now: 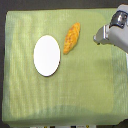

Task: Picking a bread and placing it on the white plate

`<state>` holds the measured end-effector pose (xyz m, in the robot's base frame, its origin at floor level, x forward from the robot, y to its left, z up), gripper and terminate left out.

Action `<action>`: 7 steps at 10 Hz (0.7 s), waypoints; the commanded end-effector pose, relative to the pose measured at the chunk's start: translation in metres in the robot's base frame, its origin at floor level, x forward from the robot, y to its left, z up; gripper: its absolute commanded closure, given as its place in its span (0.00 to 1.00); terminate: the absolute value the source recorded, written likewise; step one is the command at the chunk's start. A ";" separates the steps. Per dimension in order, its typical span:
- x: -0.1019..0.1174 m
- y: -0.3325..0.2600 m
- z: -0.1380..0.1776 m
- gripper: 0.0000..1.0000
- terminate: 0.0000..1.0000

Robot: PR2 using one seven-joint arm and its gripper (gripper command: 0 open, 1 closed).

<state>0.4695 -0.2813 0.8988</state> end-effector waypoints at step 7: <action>0.029 0.049 -0.006 0.00 0.00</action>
<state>0.4747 -0.2726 0.8968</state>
